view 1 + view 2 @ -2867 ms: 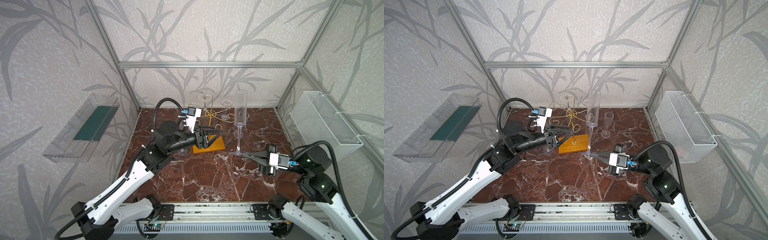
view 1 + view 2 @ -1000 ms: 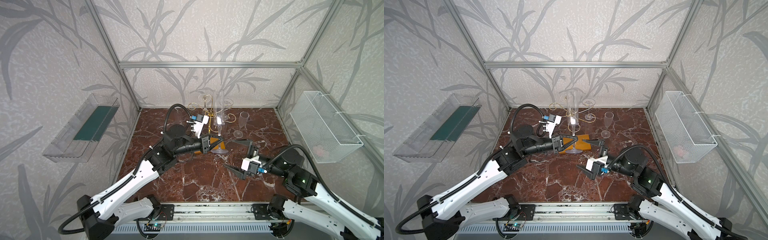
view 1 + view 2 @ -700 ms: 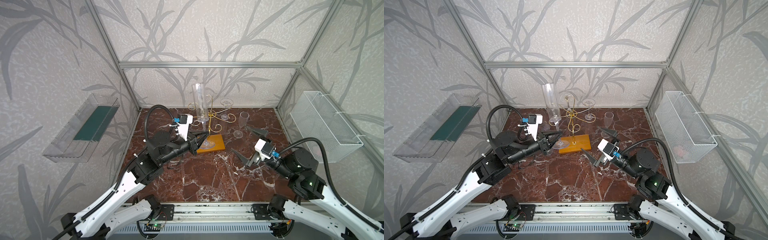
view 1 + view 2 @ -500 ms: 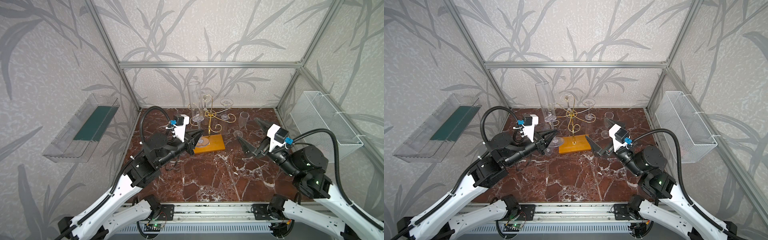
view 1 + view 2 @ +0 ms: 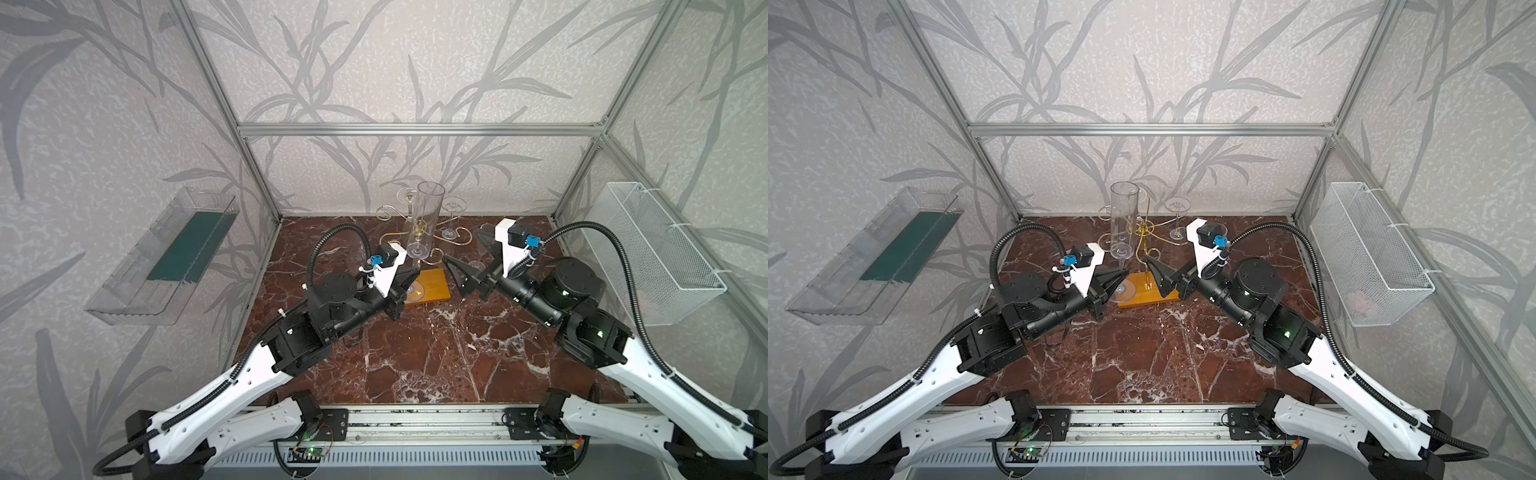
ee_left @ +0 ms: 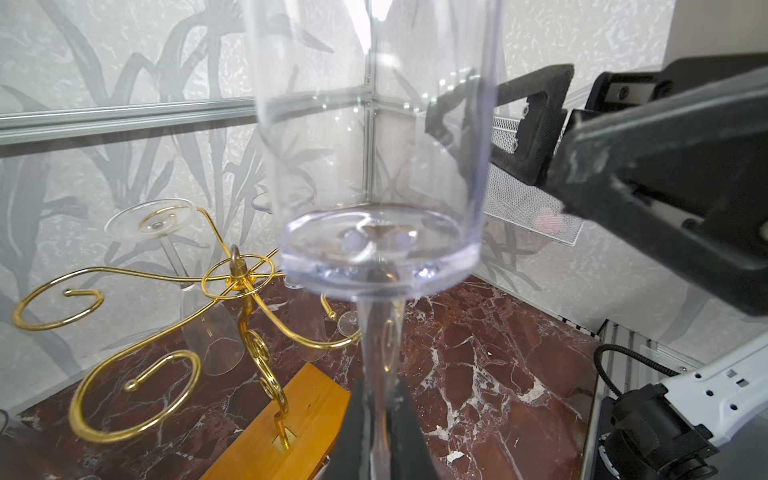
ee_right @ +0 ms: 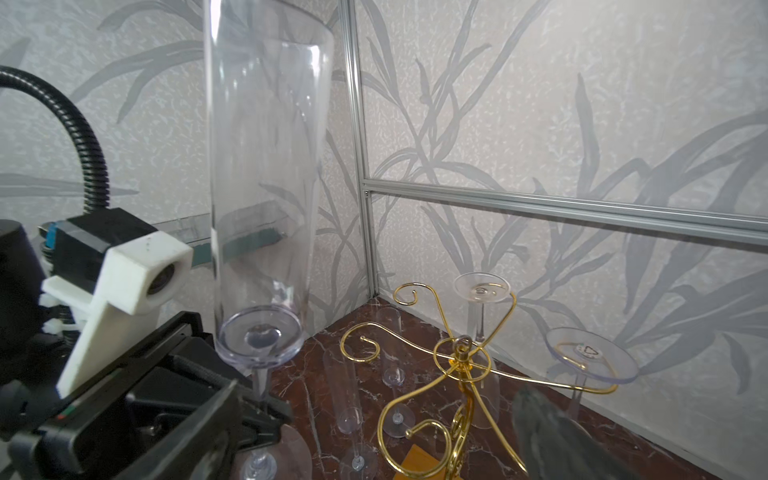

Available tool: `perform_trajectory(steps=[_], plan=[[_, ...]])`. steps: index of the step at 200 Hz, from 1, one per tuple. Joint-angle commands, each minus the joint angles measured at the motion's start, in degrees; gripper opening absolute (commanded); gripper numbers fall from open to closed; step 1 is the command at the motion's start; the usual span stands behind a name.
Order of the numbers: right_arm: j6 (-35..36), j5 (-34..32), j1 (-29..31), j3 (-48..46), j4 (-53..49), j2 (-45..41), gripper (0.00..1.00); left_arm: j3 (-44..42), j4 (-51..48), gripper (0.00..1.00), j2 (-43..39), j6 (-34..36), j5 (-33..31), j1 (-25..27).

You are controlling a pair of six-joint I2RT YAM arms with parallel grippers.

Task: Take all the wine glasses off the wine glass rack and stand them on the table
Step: 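Close the right gripper on the glass bowl while the left gripper holds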

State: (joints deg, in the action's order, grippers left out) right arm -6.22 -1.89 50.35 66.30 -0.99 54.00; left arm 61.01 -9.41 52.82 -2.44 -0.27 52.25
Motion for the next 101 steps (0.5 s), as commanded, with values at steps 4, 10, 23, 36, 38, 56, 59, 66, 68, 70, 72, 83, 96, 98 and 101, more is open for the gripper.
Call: perform_trajectory(steps=[4,10,23,36,38,56,59,66,68,70,72,83,96,98,101], plan=[[-3.69,6.66,-0.16,2.82,0.64,-0.60,0.99,1.60,2.32,0.00,0.30,4.45,-2.47,0.52],[-4.23,7.24,-0.21,2.90,0.86,-0.56,0.99,1.66,2.23,0.00,0.59,5.09,-2.86,0.86],[-5.06,8.76,-0.32,3.50,0.88,-0.08,0.99,1.59,2.55,0.00,1.11,5.85,-3.66,1.42],[-5.63,10.66,-0.43,4.07,0.99,0.64,0.99,1.23,3.14,0.00,1.38,6.37,-4.17,2.01],[-5.69,10.98,-0.49,4.16,1.04,0.73,0.99,1.15,3.25,0.00,1.40,6.47,-4.29,2.16],[-6.20,13.27,-0.60,5.13,1.59,1.86,0.99,0.40,4.14,0.00,1.33,7.50,-5.29,3.31],[-6.28,13.46,-0.68,5.32,1.71,2.03,0.99,0.20,4.43,0.00,1.37,7.74,-5.48,3.50],[-6.35,13.66,-0.69,5.56,2.20,2.52,0.99,-0.36,5.07,0.00,1.17,8.16,-5.80,3.88],[-6.39,13.67,-0.69,5.65,2.35,2.63,0.99,-0.50,5.20,0.00,1.15,8.22,-5.93,3.95],[-6.43,13.67,-0.69,5.72,2.54,2.79,0.99,-0.64,5.44,0.00,1.04,8.28,-6.04,4.05],[-6.44,13.67,-0.69,5.80,2.68,2.89,0.99,-0.81,5.56,0.00,1.05,8.31,-6.16,4.12],[-6.61,13.37,-0.78,6.33,3.65,3.58,0.99,-1.50,6.29,0.00,0.98,8.33,-6.49,4.39],[-6.49,12.99,-1.02,7.12,4.80,4.50,0.99,-1.84,6.67,0.00,1.09,8.40,-6.42,4.80],[-6.47,12.97,-1.08,7.34,4.96,4.70,0.99,-1.83,6.66,0.00,1.13,8.41,-6.41,4.86],[-6.41,12.84,-1.17,7.60,5.14,4.90,1.00,-1.86,6.68,0.00,1.19,8.53,-6.29,4.99]])
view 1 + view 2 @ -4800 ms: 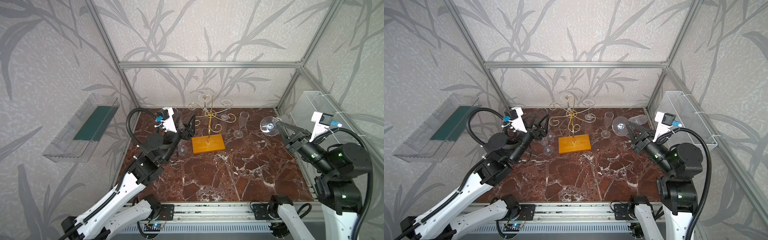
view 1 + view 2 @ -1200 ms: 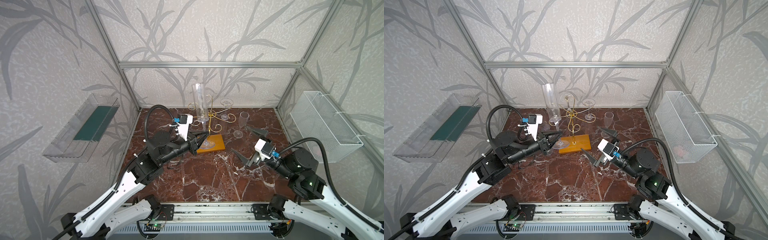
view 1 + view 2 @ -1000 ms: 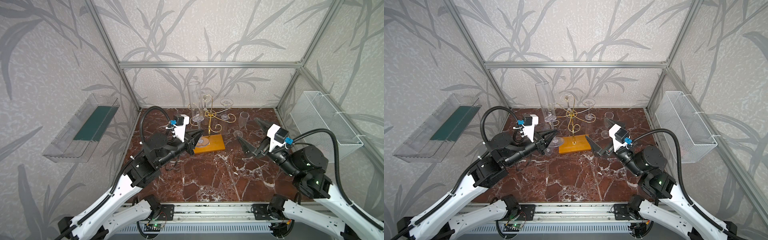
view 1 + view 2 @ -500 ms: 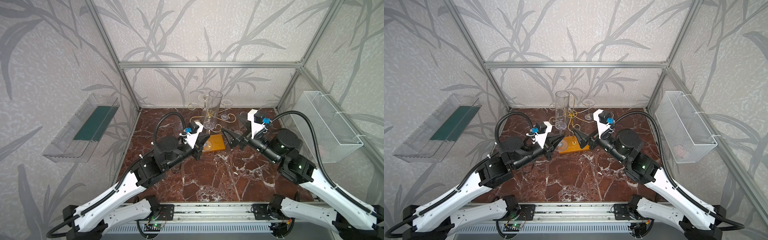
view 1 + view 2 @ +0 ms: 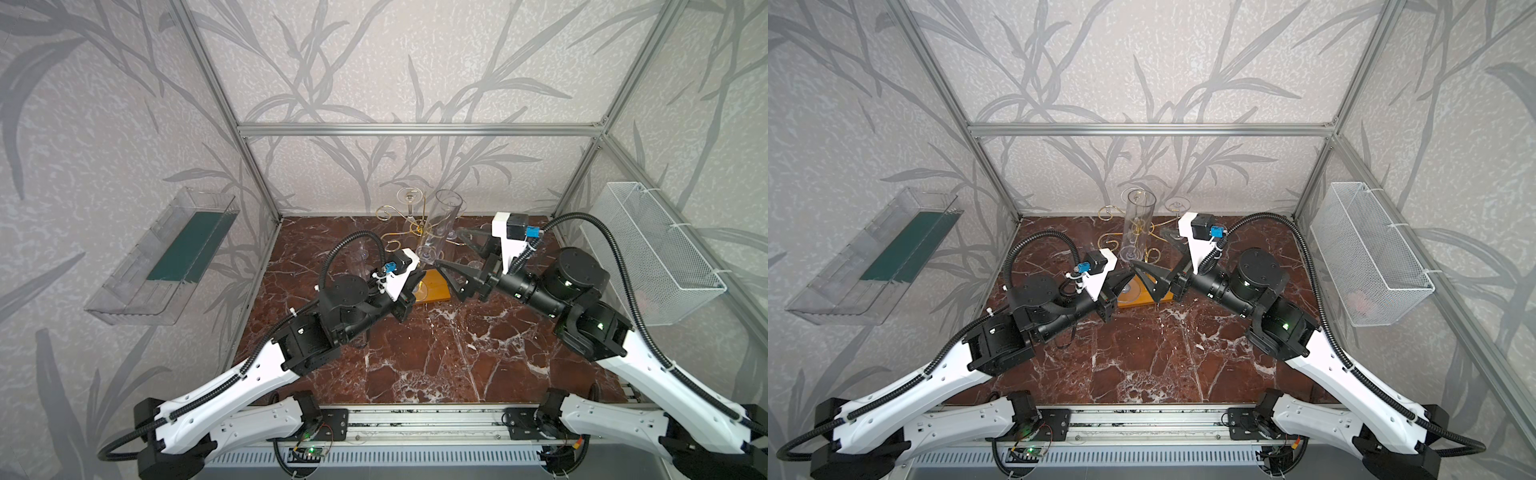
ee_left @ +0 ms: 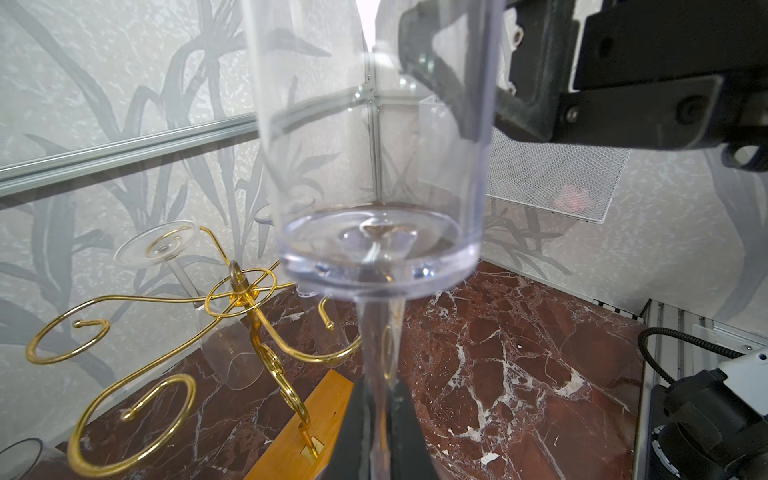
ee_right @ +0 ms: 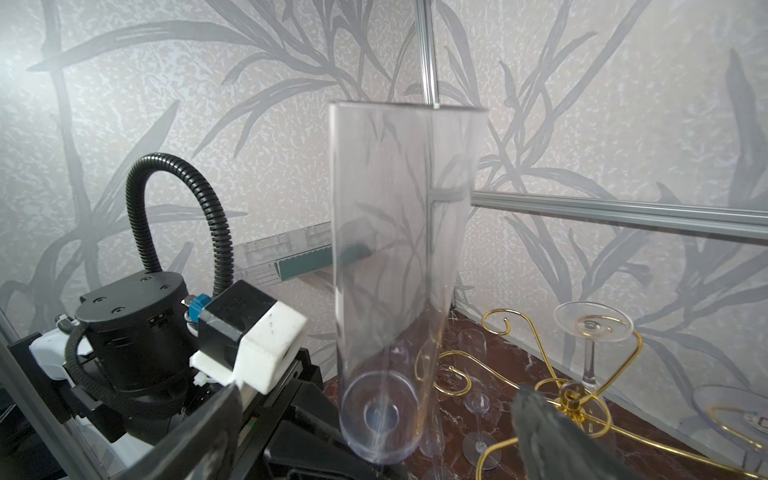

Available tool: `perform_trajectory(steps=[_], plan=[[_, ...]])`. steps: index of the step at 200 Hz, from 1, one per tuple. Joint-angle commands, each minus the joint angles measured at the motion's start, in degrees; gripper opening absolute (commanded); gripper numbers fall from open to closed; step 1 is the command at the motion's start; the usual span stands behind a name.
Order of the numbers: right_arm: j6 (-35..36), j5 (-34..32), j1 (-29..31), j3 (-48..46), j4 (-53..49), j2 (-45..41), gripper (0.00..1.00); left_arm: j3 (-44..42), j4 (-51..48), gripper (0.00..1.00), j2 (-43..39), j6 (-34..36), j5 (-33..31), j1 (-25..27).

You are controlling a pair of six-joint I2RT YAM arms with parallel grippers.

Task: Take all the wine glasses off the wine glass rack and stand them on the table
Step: 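Close the right gripper on the glass bowl while the left gripper holds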

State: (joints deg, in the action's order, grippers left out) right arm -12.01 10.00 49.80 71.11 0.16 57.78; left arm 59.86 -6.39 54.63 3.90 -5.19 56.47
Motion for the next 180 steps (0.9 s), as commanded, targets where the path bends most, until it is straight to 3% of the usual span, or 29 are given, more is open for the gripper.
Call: perform_trajectory(steps=[1,98,140,180], plan=[[-0.59,0.88,-0.65,2.84,4.02,1.20,1.00,-0.70,3.67,0.00,-0.56,2.22,-1.34,0.85],[-1.00,2.08,-3.41,5.92,9.14,5.75,0.87,-2.14,5.69,0.00,0.85,3.66,-3.77,4.62],[-0.20,3.05,-3.40,5.84,9.06,6.11,0.73,-2.16,5.40,0.00,1.10,3.22,-3.73,5.02],[0.04,3.01,-3.40,4.22,10.21,4.98,0.53,-2.33,5.02,0.00,1.00,3.22,-4.66,5.11]])
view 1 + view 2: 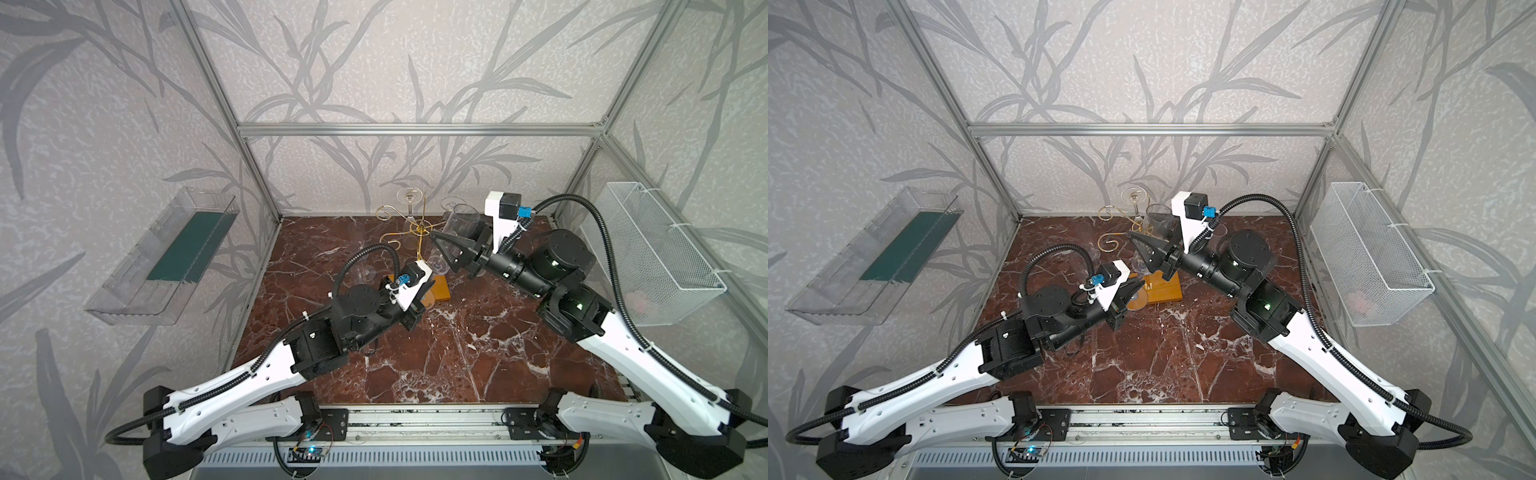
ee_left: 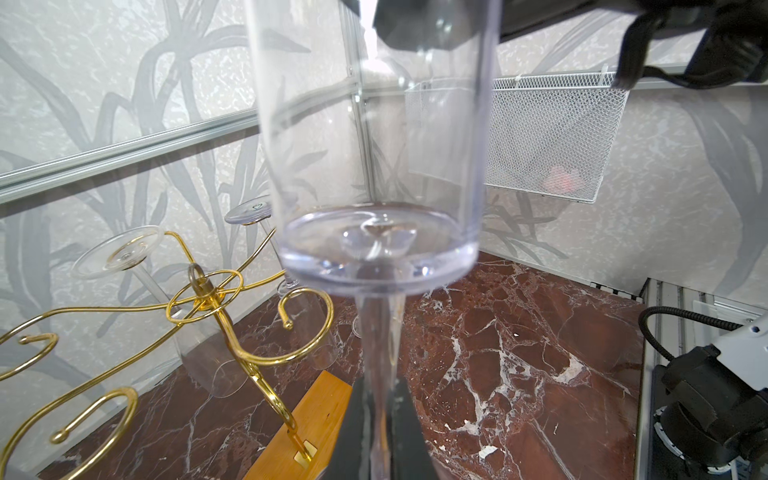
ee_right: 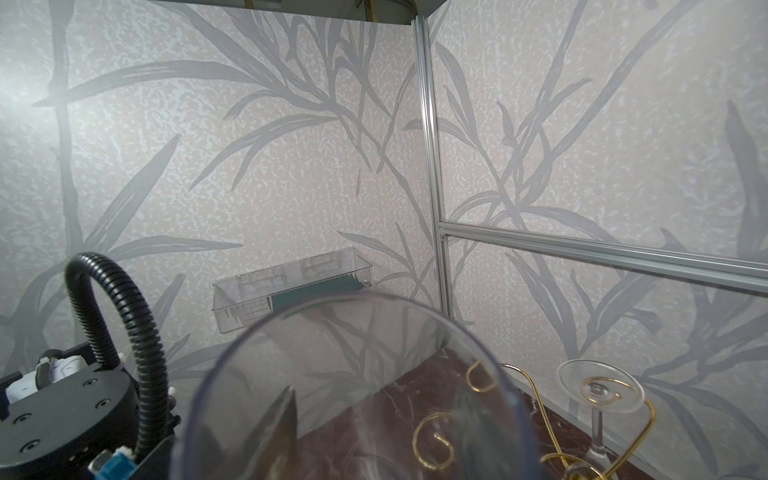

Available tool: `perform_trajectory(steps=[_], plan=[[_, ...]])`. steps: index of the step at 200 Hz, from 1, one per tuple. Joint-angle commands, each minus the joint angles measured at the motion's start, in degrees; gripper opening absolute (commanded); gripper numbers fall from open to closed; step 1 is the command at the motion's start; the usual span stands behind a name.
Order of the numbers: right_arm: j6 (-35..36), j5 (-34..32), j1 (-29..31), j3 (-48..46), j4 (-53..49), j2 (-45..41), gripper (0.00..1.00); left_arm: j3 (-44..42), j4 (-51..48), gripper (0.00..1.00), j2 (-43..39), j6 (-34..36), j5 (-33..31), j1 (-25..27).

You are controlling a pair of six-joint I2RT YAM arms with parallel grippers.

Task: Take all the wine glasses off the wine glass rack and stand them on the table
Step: 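Close the right gripper on the glass bowl while the left gripper holds, then open the left gripper and draw it back while the right gripper holds the glass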

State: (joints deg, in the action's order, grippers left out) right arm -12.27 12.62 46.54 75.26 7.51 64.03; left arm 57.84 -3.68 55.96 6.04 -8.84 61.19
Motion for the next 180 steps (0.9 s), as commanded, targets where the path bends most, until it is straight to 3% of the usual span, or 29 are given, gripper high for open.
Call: perform_trajectory(steps=[1,62,80,98,119,145,180], plan=[[0.31,0.39,-0.14,0.02,2.86,-1.27,0.53,-0.34,2.34,0.00,-0.38,1.08,-1.00,0.36],[1.57,0.30,-0.13,-2.18,4.08,-2.59,0.43,-0.70,2.10,0.00,-0.37,0.47,-1.68,0.35],[2.21,0.05,-0.14,-2.78,4.08,-2.94,0.42,-0.86,2.06,0.15,-0.70,0.25,-2.16,0.39],[3.47,-0.94,-0.13,-3.81,4.00,-3.75,0.42,-1.42,2.35,0.42,-1.64,-0.30,-2.60,0.38],[5.75,-2.88,-0.44,-6.18,3.94,-5.32,0.41,-2.86,2.94,0.61,-3.61,-0.78,-2.60,0.34],[8.25,-5.64,-1.60,-10.37,3.09,-8.11,0.40,-5.77,3.79,0.74,-7.00,-1.96,-4.27,0.34],[11.28,-8.23,-4.44,-18.36,2.88,-13.06,0.39,-10.08,5.72,0.76,-13.60,-3.74,-7.51,0.36]])
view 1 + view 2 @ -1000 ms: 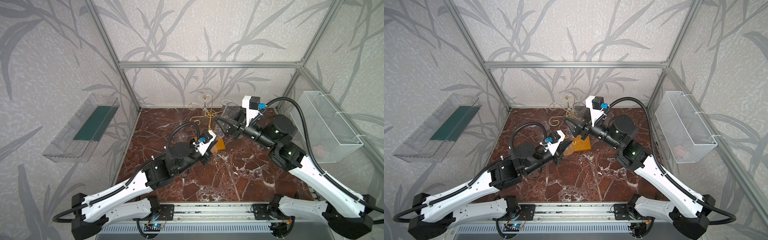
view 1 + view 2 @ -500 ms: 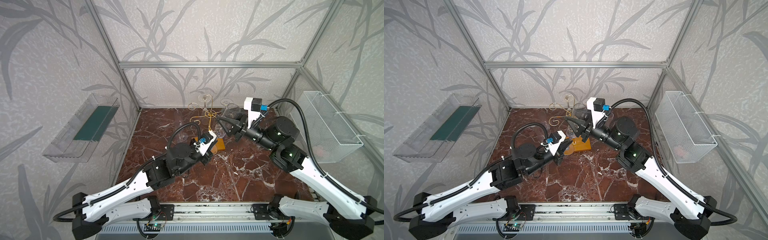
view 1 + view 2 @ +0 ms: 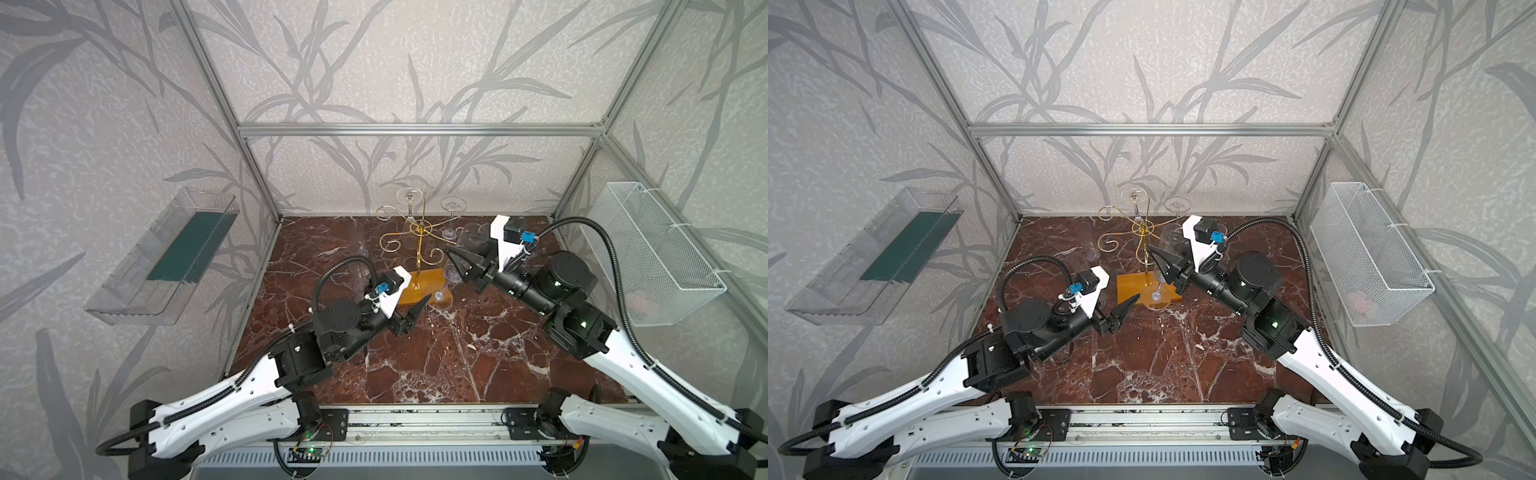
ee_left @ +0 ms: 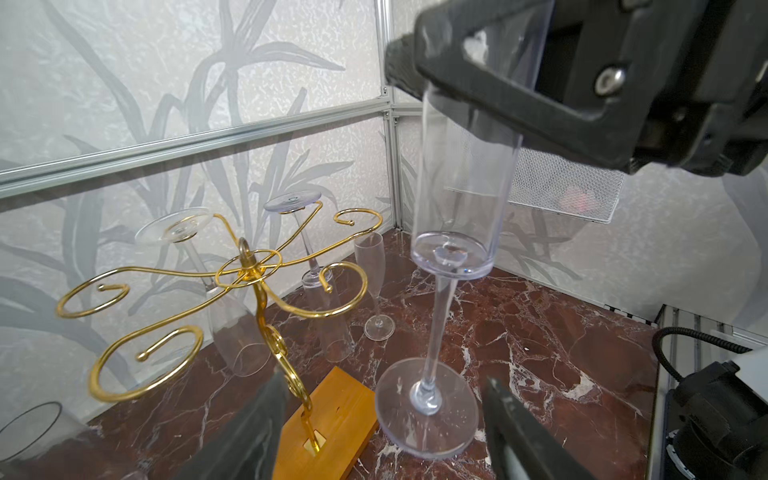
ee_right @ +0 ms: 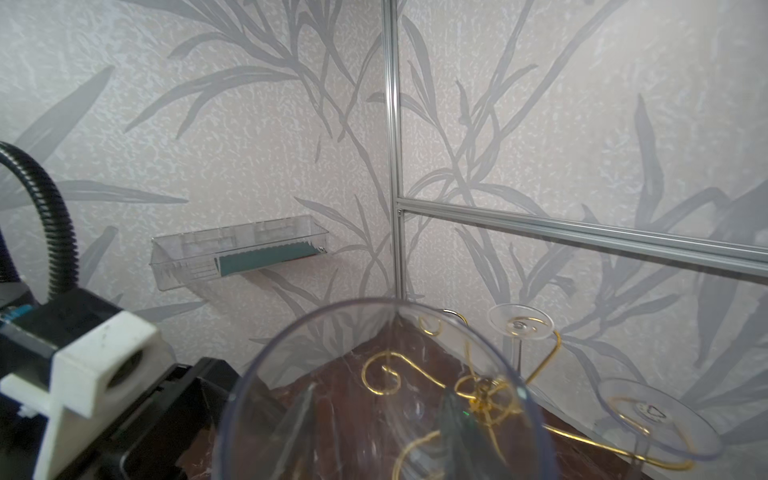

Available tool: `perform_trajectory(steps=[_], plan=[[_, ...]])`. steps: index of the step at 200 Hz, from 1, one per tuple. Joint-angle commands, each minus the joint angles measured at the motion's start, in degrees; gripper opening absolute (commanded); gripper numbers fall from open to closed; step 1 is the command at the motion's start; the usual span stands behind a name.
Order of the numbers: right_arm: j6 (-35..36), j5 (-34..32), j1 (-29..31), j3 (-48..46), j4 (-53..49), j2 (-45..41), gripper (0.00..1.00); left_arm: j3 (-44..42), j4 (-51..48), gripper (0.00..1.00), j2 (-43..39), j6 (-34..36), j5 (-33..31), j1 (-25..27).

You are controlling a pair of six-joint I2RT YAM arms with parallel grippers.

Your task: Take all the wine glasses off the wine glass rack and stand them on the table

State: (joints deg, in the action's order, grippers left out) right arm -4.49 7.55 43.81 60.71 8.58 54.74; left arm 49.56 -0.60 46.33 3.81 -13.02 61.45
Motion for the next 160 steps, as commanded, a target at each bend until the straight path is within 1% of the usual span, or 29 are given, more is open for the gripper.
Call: perform_trajectory(steps=[1,22,46,60,80,106,123,137,153,160], plan=[[3.60,-3.29,-1.76,-4.00,1.80,-3.95,0.39,-1.95,2.68,0.76,-4.18,-1.56,-3.42,0.13],[6.91,-6.98,-3.40,-9.97,3.25,-7.13,0.39,-2.74,1.73,0.76,-7.42,-1.70,-5.67,0.13],[11.47,-11.04,-5.66,-17.46,7.84,-9.62,0.39,-3.23,1.39,0.75,-9.76,-1.66,-8.48,0.14],[12.66,-11.60,-7.96,-21.63,11.71,-10.34,0.39,-3.29,1.30,0.75,-10.46,-1.79,-8.97,0.10],[12.48,-11.49,-12.27,-26.56,16.96,-9.52,0.39,-3.01,0.95,0.75,-10.53,-1.69,-10.12,0.09],[10.54,-8.76,-18.07,-30.92,24.81,-5.72,0.40,-2.61,1.04,0.76,-9.57,0.09,-11.64,0.09],[10.93,-6.77,-21.06,-30.52,26.24,-1.89,0.39,-1.73,0.95,0.76,-8.08,1.42,-12.88,0.07],[11.70,-6.20,-22.58,-30.50,29.84,1.95,0.39,-1.22,1.74,0.76,-6.82,2.30,-14.35,0.00],[10.91,-4.55,-24.72,-30.32,33.36,6.54,0.39,-1.54,3.92,0.76,-5.74,2.98,-15.66,-0.01],[10.52,-3.99,-25.47,-30.11,36.39,8.54,0.39,-1.58,4.81,0.76,-5.24,3.48,-16.22,0.00]])
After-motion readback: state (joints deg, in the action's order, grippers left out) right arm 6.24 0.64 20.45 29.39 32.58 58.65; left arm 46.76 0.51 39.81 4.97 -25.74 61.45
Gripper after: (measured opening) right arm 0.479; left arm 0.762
